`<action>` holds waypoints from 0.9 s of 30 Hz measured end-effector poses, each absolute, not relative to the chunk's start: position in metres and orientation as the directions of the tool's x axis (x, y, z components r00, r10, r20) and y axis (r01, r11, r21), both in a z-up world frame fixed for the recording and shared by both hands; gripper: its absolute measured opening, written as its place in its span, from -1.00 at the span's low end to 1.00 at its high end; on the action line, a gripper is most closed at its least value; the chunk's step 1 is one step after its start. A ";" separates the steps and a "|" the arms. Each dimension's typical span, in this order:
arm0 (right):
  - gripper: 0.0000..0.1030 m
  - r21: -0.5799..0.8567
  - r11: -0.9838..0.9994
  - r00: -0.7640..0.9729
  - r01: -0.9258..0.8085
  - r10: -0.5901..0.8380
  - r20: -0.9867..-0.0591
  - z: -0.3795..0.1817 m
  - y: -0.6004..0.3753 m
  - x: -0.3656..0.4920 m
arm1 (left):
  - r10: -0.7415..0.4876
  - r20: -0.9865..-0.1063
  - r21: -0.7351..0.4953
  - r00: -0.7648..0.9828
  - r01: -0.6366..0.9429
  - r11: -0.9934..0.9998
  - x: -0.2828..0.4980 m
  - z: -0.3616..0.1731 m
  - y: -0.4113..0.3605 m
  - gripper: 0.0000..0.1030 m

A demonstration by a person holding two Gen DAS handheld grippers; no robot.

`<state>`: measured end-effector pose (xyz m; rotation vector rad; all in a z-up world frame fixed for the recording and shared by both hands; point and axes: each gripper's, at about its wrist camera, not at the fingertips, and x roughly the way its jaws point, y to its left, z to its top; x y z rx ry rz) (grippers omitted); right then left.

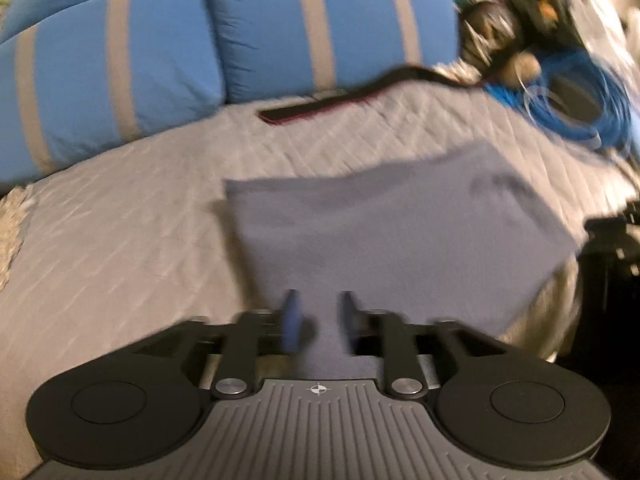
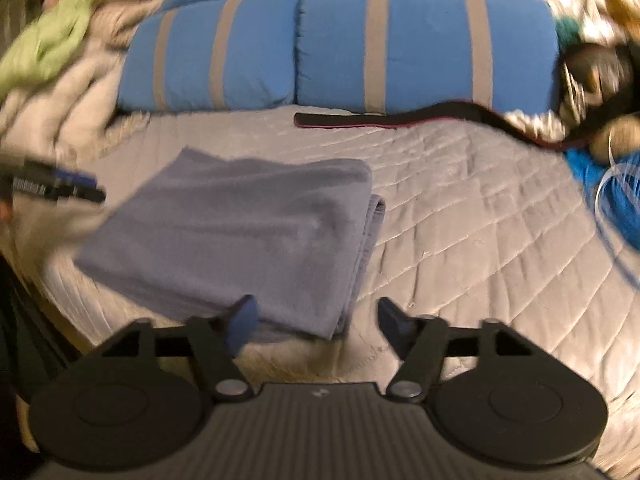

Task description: Fold clothes

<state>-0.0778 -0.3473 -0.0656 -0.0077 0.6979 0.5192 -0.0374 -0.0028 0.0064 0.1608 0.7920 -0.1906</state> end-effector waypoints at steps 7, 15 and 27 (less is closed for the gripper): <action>0.76 0.355 0.853 0.575 -0.383 0.521 -0.631 -0.073 -0.353 -0.026 | -0.224 -0.756 -0.175 0.615 0.140 0.975 -0.012 0.004 0.039 0.21; 0.76 0.458 0.822 0.499 -0.339 0.570 -0.653 -0.095 -0.345 0.021 | -0.419 -0.773 -0.457 0.477 0.041 0.889 0.023 -0.050 0.067 0.31; -0.42 0.542 0.775 0.473 -0.325 0.630 -0.616 -0.101 -0.350 0.027 | -0.497 -0.714 -0.568 0.493 0.006 0.823 0.036 -0.060 0.071 -0.45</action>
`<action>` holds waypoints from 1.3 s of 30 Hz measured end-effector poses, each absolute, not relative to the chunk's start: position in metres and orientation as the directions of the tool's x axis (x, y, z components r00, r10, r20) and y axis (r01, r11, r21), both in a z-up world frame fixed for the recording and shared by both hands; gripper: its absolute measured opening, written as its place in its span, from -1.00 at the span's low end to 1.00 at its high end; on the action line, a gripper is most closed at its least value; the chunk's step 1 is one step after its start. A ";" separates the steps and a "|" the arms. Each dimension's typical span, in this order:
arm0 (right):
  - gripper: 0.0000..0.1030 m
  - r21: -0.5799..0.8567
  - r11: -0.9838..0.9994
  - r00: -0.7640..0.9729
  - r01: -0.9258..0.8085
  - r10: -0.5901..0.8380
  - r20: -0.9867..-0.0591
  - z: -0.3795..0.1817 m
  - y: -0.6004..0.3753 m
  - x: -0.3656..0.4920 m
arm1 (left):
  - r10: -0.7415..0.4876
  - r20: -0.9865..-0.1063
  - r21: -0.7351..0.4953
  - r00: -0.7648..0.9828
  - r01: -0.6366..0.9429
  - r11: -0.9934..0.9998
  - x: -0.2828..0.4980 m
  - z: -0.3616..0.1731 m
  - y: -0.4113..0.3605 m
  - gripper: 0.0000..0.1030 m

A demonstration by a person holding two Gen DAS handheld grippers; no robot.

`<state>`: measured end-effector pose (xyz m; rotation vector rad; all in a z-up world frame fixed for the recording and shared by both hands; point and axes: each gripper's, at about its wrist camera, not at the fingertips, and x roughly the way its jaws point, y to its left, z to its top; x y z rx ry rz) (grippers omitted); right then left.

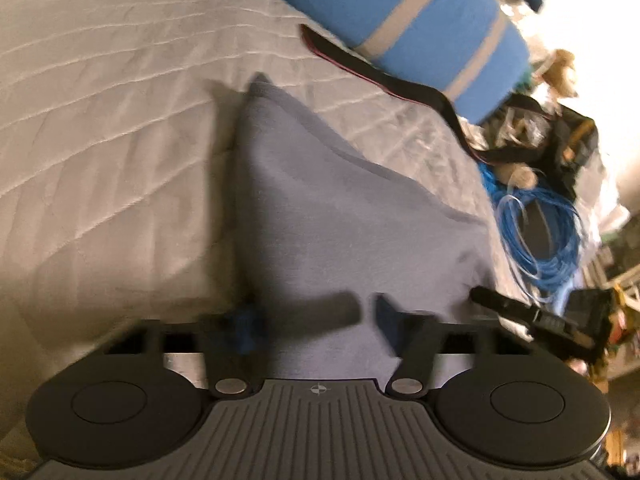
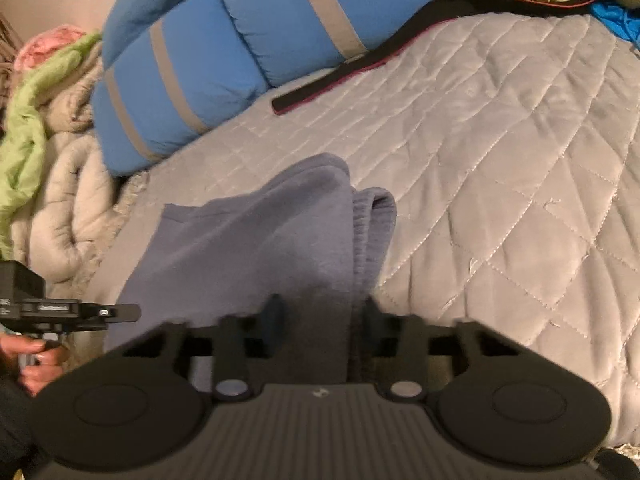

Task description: Fold clothes

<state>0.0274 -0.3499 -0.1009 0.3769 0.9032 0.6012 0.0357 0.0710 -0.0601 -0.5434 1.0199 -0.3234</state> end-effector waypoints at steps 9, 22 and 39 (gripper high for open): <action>-0.53 0.515 0.754 0.508 -0.407 0.655 -0.558 -0.064 -0.347 0.011 | -0.397 -0.700 -0.453 0.593 0.061 0.889 0.015 -0.022 0.051 -0.66; -0.53 0.545 0.706 0.504 -0.453 0.707 -0.496 -0.028 -0.292 0.102 | -0.347 -0.705 -0.399 0.618 0.059 0.915 0.065 0.020 0.102 -0.65; 0.24 0.347 0.875 0.662 -0.339 0.483 -0.573 -0.043 -0.261 0.199 | -0.182 -0.685 -0.393 0.706 -0.148 0.907 0.196 0.001 0.158 -0.18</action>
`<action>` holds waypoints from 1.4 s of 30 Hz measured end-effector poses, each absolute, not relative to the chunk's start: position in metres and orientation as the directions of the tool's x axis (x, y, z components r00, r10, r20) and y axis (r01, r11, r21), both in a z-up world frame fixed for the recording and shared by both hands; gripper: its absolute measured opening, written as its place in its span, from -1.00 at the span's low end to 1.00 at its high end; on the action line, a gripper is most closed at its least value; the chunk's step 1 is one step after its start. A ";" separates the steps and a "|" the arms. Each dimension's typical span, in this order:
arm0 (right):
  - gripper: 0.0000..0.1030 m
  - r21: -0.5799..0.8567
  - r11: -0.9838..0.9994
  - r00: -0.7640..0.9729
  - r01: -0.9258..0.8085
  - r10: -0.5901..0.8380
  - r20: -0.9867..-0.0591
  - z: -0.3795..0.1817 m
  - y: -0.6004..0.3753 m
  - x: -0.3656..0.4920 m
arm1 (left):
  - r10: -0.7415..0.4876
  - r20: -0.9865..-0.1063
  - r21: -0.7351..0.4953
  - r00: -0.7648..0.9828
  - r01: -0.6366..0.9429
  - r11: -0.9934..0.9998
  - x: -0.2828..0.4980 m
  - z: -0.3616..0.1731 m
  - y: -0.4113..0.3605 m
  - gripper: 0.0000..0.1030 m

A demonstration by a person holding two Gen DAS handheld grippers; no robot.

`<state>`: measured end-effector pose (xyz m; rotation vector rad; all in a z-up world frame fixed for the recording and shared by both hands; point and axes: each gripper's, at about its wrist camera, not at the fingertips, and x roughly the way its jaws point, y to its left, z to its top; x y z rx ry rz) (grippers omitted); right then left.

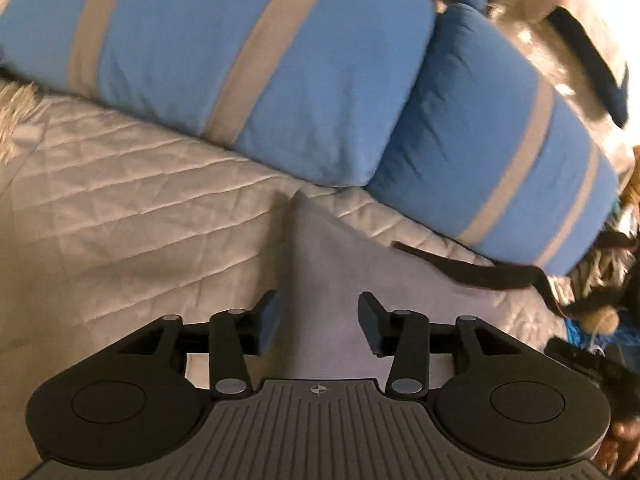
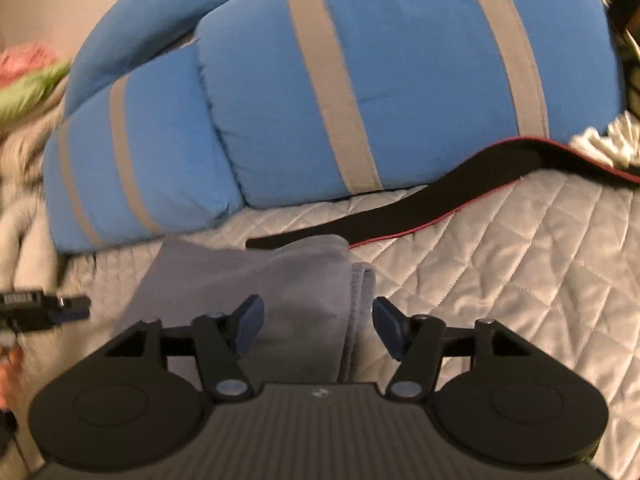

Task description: Fold clothes

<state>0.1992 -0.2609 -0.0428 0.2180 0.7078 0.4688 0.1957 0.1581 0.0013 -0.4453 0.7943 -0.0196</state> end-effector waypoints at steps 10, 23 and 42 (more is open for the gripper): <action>-0.85 0.098 0.903 0.770 -0.419 0.411 -0.489 -0.046 -0.218 0.192 | -0.122 -0.643 -0.231 0.756 -0.040 0.972 0.196 -0.001 0.131 -0.20; -0.72 0.021 0.904 0.752 -0.426 0.368 -0.547 -0.081 -0.169 0.253 | -0.062 -0.562 -0.005 0.825 0.072 0.997 0.280 -0.030 0.080 -0.40; -0.91 0.060 0.946 0.807 -0.318 0.303 -0.507 -0.084 -0.203 0.223 | -0.096 -0.612 -0.350 0.785 -0.160 0.923 0.299 -0.061 0.144 -0.79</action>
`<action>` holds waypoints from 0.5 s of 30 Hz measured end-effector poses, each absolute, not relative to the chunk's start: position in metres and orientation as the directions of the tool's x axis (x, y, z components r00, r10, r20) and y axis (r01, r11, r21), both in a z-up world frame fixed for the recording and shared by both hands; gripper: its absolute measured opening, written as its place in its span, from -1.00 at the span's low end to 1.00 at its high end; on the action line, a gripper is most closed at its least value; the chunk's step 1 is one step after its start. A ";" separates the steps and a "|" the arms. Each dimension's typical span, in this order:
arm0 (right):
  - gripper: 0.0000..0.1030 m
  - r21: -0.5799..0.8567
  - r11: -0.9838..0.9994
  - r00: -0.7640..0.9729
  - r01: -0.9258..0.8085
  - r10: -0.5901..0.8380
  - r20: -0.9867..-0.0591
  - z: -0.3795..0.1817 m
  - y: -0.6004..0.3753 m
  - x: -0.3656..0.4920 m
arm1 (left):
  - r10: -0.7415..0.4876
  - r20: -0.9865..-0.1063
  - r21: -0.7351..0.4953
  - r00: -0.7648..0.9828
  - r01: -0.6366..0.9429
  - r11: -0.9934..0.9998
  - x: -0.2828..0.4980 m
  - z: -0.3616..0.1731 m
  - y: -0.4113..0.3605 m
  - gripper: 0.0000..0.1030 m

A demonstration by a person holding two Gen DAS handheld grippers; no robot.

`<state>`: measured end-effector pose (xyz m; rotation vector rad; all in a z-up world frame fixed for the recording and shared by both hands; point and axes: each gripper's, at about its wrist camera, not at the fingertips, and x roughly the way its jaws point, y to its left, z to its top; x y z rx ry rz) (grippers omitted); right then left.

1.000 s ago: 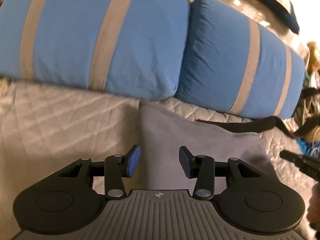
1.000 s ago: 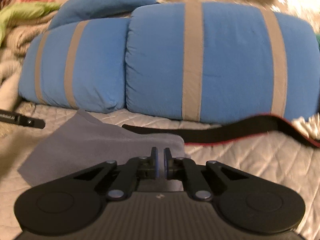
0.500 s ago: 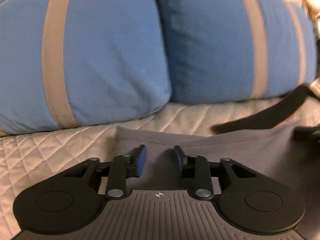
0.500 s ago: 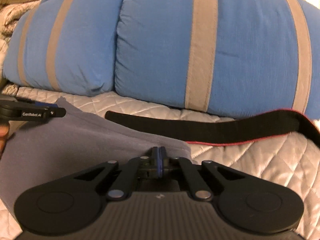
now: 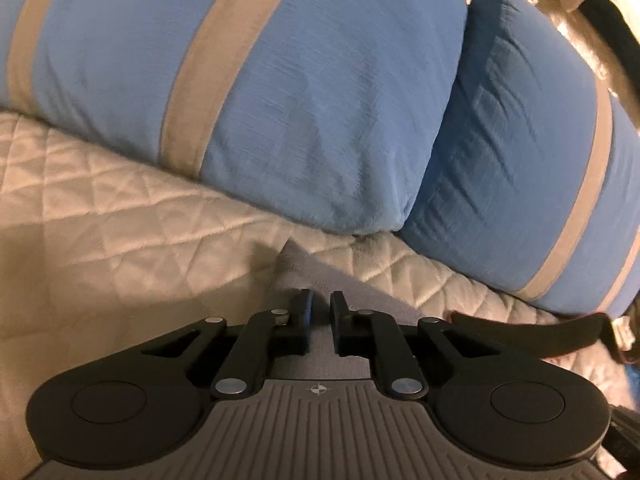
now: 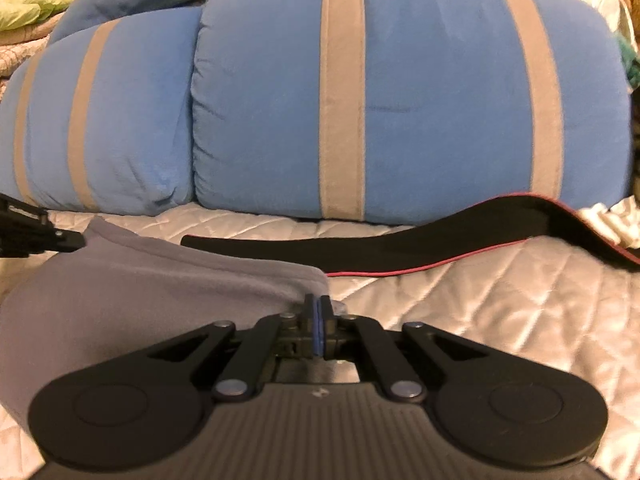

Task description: Fold clothes

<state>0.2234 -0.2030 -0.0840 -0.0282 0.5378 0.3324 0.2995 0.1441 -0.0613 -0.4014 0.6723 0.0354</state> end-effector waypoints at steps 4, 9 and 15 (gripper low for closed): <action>-0.92 0.034 0.928 0.804 -0.370 0.339 -0.488 -0.071 -0.205 0.194 | -0.115 -0.628 -0.335 0.769 -0.134 0.932 0.277 -0.047 0.142 -0.79; -0.92 0.010 0.913 0.777 -0.407 0.352 -0.522 -0.071 -0.202 0.163 | -0.139 -0.614 -0.264 0.777 -0.036 0.964 0.233 -0.038 0.122 -0.79; -0.77 -0.028 0.927 0.774 -0.375 0.297 -0.560 -0.094 -0.199 0.159 | -0.090 -0.679 -0.171 0.729 -0.037 0.985 0.215 -0.055 0.110 -0.79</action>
